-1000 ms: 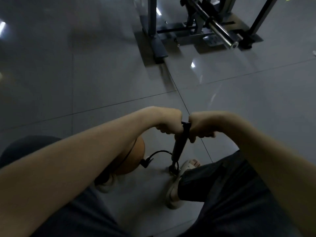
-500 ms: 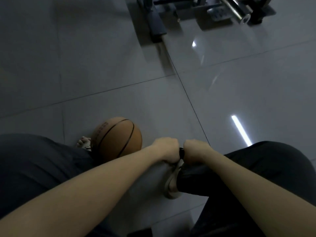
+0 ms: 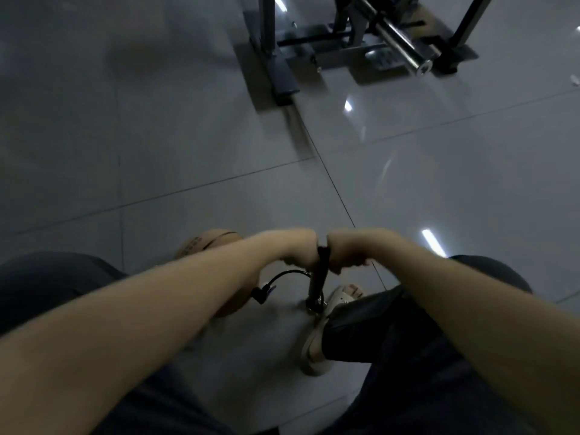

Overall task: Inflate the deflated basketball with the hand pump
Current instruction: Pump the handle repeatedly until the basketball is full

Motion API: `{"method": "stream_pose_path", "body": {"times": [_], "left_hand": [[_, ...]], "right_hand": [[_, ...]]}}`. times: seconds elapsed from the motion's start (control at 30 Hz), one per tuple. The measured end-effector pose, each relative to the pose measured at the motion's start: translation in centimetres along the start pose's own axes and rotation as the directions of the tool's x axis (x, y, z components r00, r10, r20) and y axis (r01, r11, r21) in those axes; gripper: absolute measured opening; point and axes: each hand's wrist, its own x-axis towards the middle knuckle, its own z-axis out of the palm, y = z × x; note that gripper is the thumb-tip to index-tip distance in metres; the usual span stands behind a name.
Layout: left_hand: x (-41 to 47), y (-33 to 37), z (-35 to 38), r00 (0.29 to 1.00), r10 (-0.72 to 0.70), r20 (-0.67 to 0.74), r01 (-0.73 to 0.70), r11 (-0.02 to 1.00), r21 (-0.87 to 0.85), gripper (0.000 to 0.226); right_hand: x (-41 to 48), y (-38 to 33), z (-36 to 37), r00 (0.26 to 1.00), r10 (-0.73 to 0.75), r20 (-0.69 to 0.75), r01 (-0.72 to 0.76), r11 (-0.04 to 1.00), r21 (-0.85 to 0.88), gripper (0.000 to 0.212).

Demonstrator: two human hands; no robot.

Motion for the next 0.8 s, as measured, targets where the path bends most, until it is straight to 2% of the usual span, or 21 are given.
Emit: {"method": "stream_pose_path", "body": {"times": [0.17,0.27,0.37,0.43,0.47,0.53,0.73,0.8], "left_hand": [[-3.4,0.7,-5.7,0.999,0.018,-0.043,-0.020,0.998,-0.059,0.012],[-2.7,0.9,-2.3,1.000,0.017,-0.014,-0.017,0.999,-0.029,0.012],[-1.6,1.1,2.0,0.994,-0.030,-0.106,0.037,0.997,0.061,0.014],[-0.9,0.9,3.4,0.989,0.008,-0.150,0.004,0.997,0.079,0.016],[-0.6,0.8,3.8,0.988,0.024,-0.150,-0.014,0.997,0.072,0.016],[0.2,0.5,4.3,0.989,0.043,-0.140,-0.033,0.997,0.073,0.016],[3.0,-0.6,7.2,0.996,0.014,-0.088,-0.011,0.999,0.034,0.017],[3.6,-1.0,7.5,0.995,-0.001,-0.098,0.003,1.000,0.017,0.019]], "right_hand": [[-4.2,-0.3,-4.8,0.998,-0.034,-0.046,0.036,0.998,0.052,0.007],[-3.0,-0.4,-1.5,0.999,-0.022,-0.027,0.022,1.000,0.001,0.008],[-0.9,0.2,2.6,0.992,-0.058,-0.107,0.045,0.991,-0.124,0.009],[0.2,0.7,3.8,0.990,-0.066,-0.129,0.045,0.987,-0.156,0.016],[0.6,1.0,4.2,0.991,-0.063,-0.120,0.043,0.986,-0.163,0.019],[1.8,1.5,4.9,0.992,-0.058,-0.115,0.038,0.985,-0.167,0.010],[5.2,1.8,7.1,0.997,-0.055,-0.051,0.047,0.989,-0.143,0.026],[6.4,1.9,7.4,0.996,-0.056,-0.063,0.046,0.987,-0.154,0.022]]}}
